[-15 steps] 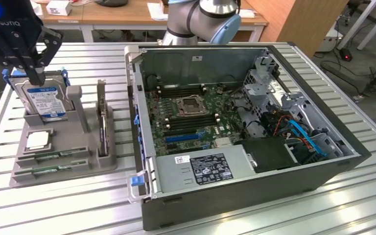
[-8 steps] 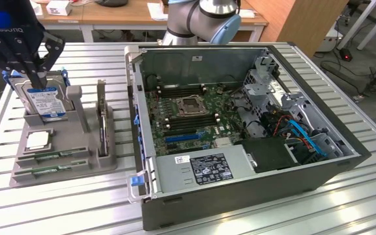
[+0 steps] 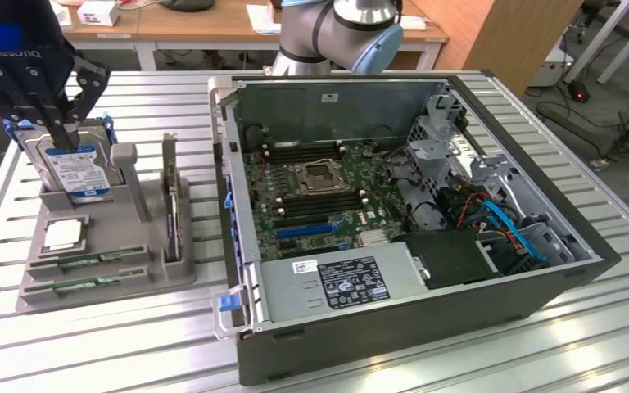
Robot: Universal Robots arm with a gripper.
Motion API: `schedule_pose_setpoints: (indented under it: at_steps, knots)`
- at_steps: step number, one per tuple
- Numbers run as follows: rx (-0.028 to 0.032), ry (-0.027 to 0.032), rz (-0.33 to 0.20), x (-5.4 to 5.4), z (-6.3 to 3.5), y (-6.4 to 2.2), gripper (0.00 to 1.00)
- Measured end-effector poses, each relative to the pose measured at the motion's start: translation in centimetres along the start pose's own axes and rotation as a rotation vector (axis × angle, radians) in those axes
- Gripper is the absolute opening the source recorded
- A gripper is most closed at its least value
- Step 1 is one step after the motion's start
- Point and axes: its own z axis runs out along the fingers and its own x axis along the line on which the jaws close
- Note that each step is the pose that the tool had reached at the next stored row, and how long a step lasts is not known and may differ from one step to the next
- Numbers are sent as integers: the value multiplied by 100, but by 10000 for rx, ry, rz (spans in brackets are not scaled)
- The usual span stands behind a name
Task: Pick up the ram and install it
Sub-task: 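Pick up the ram and move it above insertion slot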
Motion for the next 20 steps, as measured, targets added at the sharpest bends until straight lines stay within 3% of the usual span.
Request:
schedule_pose_setpoints:
  at_steps: [12, 20]
  knots:
    - [0, 3, -52, 0, 0, 0, 9]
    - [-25, 54, -1141, 6, 0, 0, 9]
